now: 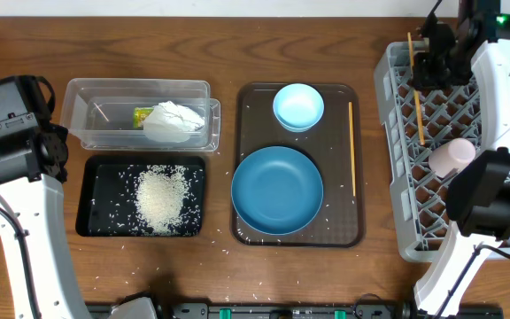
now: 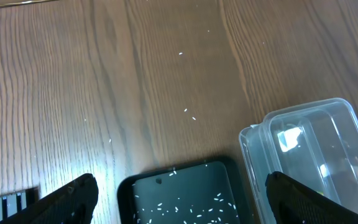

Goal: Sort waste into correct bins and load items into the dishwasher rack
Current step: 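Carry the chopstick right and release it into the gray dish rack, then return the right gripper to the second chopstick and grasp it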

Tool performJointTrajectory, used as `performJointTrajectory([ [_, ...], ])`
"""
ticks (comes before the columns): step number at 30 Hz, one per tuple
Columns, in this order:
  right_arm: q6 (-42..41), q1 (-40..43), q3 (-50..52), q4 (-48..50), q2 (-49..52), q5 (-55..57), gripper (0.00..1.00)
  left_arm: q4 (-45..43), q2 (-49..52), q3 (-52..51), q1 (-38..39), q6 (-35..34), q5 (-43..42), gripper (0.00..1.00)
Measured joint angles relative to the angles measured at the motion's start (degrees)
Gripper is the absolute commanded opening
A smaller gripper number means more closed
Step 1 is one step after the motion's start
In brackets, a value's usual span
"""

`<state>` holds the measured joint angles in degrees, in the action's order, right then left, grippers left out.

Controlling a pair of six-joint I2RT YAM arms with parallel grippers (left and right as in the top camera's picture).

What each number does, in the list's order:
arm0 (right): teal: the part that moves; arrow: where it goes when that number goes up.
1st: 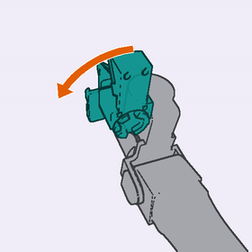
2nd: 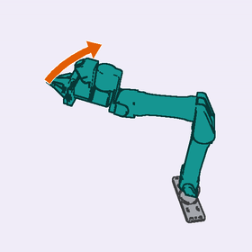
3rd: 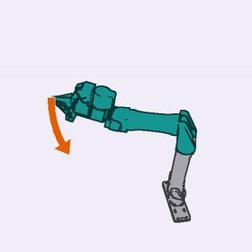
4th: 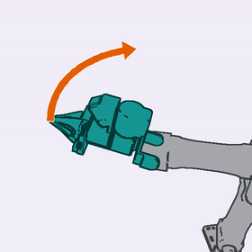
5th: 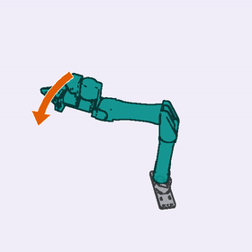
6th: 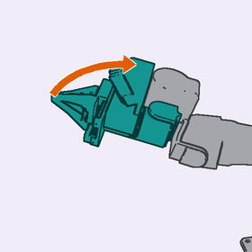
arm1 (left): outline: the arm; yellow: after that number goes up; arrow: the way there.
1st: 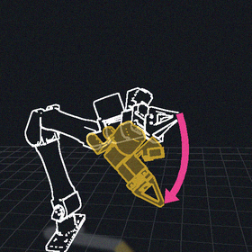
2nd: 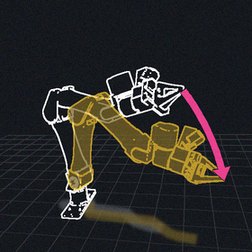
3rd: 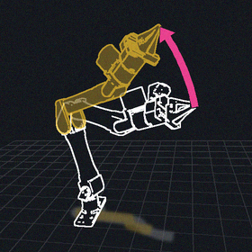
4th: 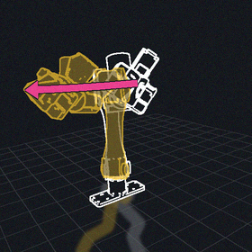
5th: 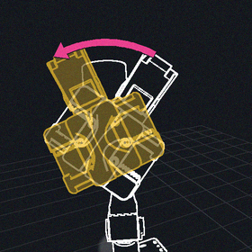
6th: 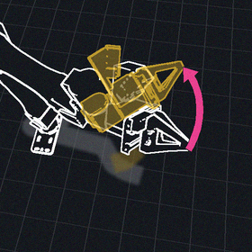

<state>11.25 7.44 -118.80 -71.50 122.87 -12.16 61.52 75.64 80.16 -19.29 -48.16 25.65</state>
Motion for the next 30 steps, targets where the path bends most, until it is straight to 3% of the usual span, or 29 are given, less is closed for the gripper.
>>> performJointTrajectory([
  [6,-0.02,0.00,1.57,0.87,0.00,-0.35,0.03,-0.02,0.00,0.00,0.00,0.00,0.00,0.89],
  [9,-0.39,0.00,1.84,0.94,0.00,-0.55,0.26,-0.02,0.00,0.00,0.00,0.00,0.00,0.89],
  [13,-0.76,0.00,2.84,1.09,0.00,-0.81,0.43,0.00,0.00,0.00,0.00,0.00,0.00,0.89],
  [30,-3.37,-2.60,4.15,-3.15,-2.16,-7.85,0.52,-0.02,0.00,0.00,0.00,0.00,0.00,0.89],
])
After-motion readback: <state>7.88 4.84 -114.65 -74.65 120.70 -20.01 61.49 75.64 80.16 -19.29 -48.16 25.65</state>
